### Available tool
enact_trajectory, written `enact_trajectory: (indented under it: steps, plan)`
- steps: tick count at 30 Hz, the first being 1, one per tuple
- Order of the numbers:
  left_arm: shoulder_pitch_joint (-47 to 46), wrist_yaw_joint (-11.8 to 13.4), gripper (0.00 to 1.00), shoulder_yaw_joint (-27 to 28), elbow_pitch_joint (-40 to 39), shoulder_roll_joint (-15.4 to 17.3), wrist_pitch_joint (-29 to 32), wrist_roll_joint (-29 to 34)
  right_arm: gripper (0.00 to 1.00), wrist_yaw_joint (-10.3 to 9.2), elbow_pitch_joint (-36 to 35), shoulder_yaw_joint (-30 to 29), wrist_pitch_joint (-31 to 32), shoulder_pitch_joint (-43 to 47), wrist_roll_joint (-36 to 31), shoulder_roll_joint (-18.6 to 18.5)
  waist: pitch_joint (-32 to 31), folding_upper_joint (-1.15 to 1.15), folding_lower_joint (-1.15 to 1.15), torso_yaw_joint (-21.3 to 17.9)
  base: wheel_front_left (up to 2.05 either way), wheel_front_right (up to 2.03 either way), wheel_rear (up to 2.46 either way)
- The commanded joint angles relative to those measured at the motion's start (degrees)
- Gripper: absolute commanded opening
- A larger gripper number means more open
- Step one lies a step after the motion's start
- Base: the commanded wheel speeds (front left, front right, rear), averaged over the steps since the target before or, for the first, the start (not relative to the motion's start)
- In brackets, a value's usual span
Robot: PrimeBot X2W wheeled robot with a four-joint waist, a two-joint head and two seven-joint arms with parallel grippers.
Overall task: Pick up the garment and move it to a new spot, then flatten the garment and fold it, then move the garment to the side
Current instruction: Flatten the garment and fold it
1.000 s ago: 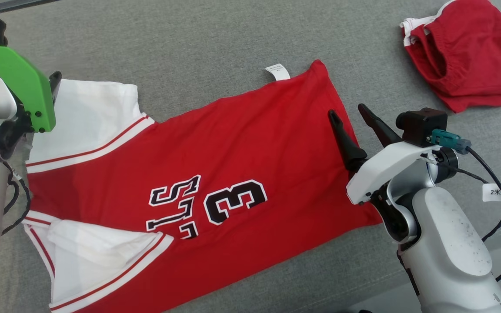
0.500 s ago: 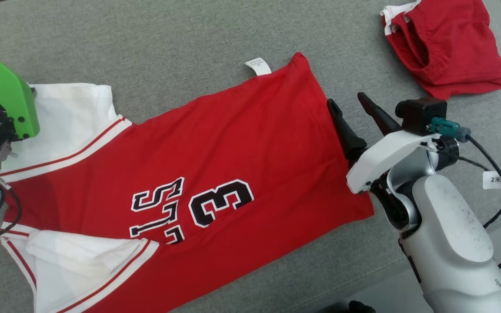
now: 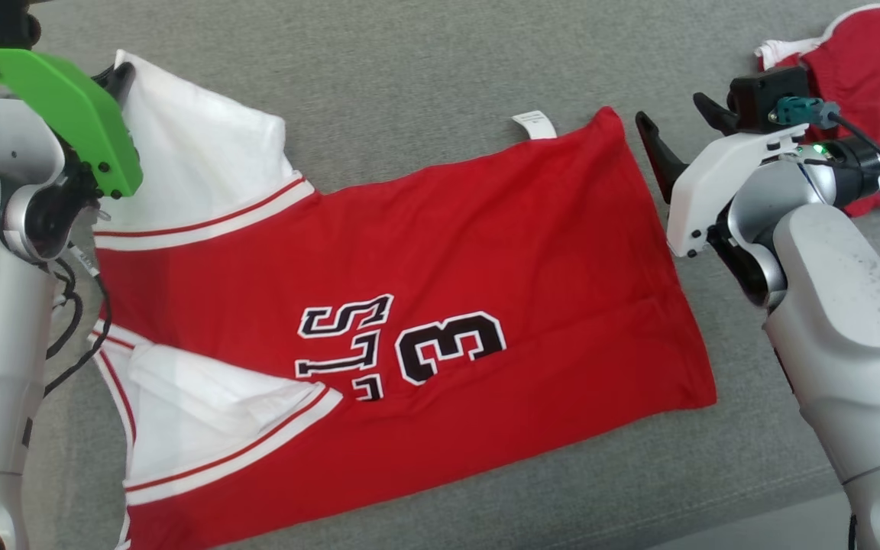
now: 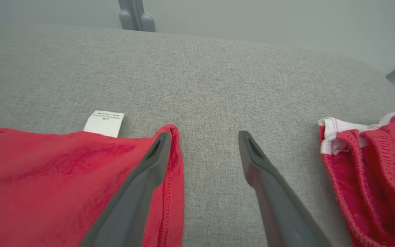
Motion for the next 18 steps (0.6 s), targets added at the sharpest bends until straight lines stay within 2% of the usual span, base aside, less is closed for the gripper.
enact_trajectory:
  steps: [1,7,13,15,17,18]
  plan:
    - [0.3,-0.2,0.0,0.0,-1.0,-0.4,-0.9,-0.8,1.0,-0.08,1.9,0.8,0.9,-1.3,-0.4,-0.6,-1.1,0.0,0.0,4.1,0.0,0.0,0.0]
    - [2.3,-0.4,0.0,-1.3,-4.1,-1.9,-2.9,-2.3,1.0,-0.1,10.1,3.9,3.2,-5.6,1.5,-2.9,-0.7,0.0,0.0,7.9,0.0,0.0,0.0]
    - [3.2,-0.4,0.0,-1.7,-4.0,-2.6,-4.7,-3.5,0.98,-0.09,17.5,6.7,5.8,-8.7,3.2,-3.8,-0.3,0.0,0.0,9.6,0.0,0.0,0.0]
    - [3.2,-0.4,0.0,-1.8,-3.7,-2.9,-5.1,-3.8,0.45,-0.09,19.4,7.7,6.6,-9.3,3.9,-4.1,-0.3,0.0,0.0,9.9,0.0,0.0,0.0]
    - [3.2,-0.4,0.0,-1.9,-3.3,-2.9,-5.5,-3.9,0.18,-0.1,20.9,8.2,6.2,-9.9,4.3,-4.4,-0.3,0.0,0.0,10.0,0.0,0.0,0.0]
    - [3.1,-0.4,0.0,-1.9,-3.1,-2.9,-5.8,-4.0,0.0,-0.1,21.4,8.4,5.6,-10.2,4.5,-4.5,-0.4,0.0,0.0,10.0,0.0,0.0,0.0]
